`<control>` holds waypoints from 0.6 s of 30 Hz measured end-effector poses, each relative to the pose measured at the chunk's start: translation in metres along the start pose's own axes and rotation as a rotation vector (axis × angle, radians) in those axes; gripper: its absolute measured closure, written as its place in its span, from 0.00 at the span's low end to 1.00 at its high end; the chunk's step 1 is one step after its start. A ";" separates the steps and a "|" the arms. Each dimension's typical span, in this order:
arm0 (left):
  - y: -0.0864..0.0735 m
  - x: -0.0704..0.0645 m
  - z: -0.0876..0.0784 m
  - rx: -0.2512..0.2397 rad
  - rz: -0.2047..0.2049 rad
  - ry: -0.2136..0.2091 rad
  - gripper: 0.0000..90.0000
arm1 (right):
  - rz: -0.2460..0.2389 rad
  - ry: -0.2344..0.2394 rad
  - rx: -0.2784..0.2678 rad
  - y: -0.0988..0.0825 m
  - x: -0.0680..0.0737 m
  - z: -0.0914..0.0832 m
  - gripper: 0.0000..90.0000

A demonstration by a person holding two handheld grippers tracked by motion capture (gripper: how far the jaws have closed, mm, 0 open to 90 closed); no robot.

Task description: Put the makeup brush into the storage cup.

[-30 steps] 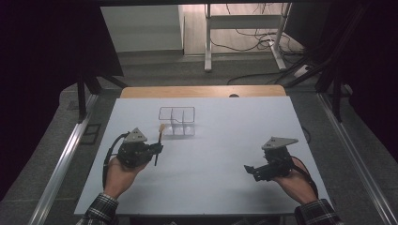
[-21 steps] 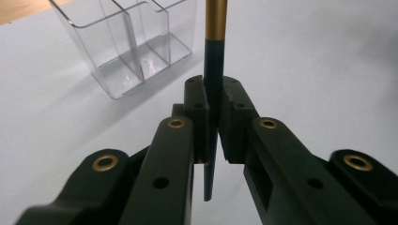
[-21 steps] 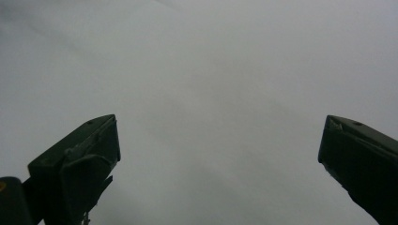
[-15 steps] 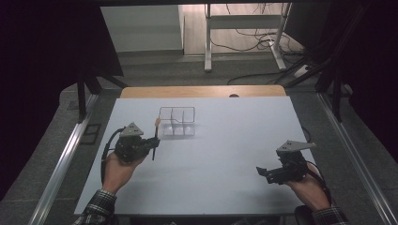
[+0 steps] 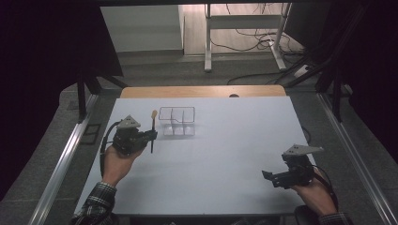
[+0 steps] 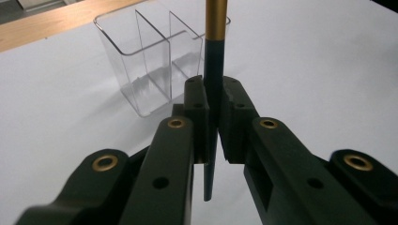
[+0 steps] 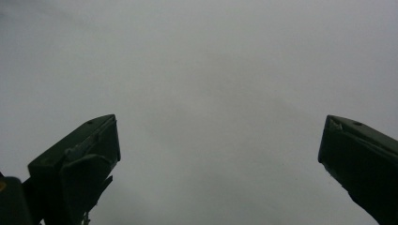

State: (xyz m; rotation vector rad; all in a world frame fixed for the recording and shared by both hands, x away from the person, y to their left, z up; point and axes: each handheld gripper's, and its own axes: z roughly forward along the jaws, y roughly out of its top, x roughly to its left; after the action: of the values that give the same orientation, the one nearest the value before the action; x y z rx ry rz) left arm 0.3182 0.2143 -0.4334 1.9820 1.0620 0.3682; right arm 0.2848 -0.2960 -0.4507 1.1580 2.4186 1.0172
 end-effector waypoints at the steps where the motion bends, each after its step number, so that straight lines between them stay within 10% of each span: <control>1: 0.001 0.001 0.001 -0.002 0.002 0.002 0.92 | 0.004 0.000 0.000 0.000 0.000 -0.001 0.00; 18: 0.013 0.012 0.010 -0.024 -0.017 0.001 0.93 | 0.002 -0.007 0.005 0.000 0.000 -0.001 0.00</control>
State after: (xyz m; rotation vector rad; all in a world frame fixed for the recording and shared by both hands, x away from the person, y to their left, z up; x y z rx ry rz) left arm 0.3385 0.2141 -0.4308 1.9508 1.0695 0.3706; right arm 0.2845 -0.2964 -0.4503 1.1635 2.4164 1.0069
